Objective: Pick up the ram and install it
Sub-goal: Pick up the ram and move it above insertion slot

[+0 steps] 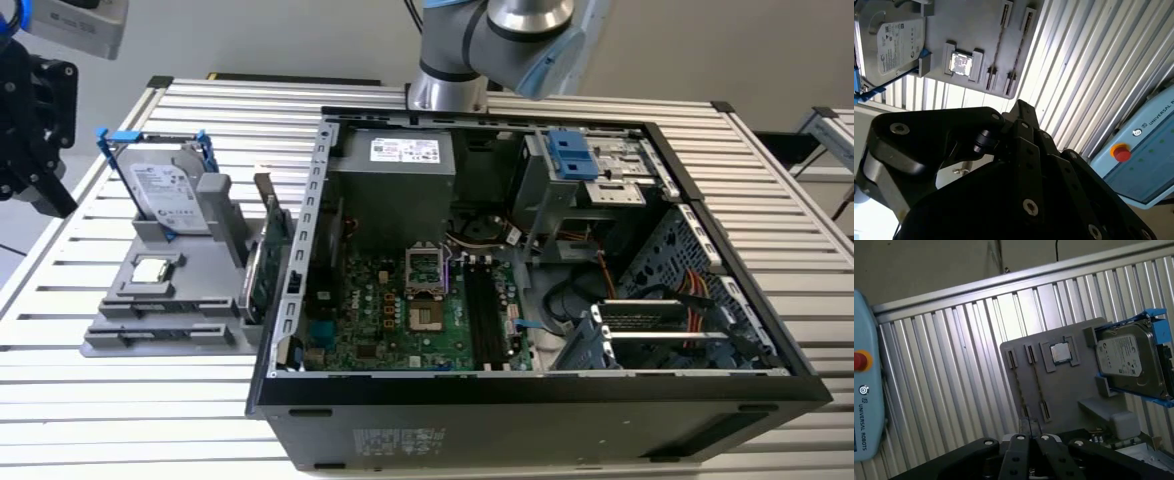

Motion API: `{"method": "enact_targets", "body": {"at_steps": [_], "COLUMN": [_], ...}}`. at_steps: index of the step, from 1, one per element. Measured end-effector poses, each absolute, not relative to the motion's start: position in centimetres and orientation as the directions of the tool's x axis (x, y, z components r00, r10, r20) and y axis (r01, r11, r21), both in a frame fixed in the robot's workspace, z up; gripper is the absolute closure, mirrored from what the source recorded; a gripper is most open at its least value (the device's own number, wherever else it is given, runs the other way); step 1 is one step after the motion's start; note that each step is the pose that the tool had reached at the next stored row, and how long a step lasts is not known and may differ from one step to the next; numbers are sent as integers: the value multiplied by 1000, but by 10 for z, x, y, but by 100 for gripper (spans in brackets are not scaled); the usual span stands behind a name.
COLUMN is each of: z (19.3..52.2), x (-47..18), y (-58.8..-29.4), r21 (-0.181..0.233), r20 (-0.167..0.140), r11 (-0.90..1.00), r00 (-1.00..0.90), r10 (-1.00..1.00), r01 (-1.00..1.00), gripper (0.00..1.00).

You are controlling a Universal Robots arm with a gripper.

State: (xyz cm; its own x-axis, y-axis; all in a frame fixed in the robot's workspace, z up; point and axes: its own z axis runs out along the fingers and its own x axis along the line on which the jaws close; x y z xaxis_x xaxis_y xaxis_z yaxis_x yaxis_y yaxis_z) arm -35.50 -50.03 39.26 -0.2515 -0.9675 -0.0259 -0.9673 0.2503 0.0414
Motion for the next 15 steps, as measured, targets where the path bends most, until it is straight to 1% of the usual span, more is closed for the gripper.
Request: {"method": "enact_targets", "body": {"at_steps": [6,15], "z": [393,392], "x": [-355,-355], "y": [-500,-500], "r21": [34,13], "r20": [-28,-32], "r11": [229,131], "r00": [-230,-132], "r10": [-973,-991], "r01": [-973,-991], "gripper": [100,100]}}
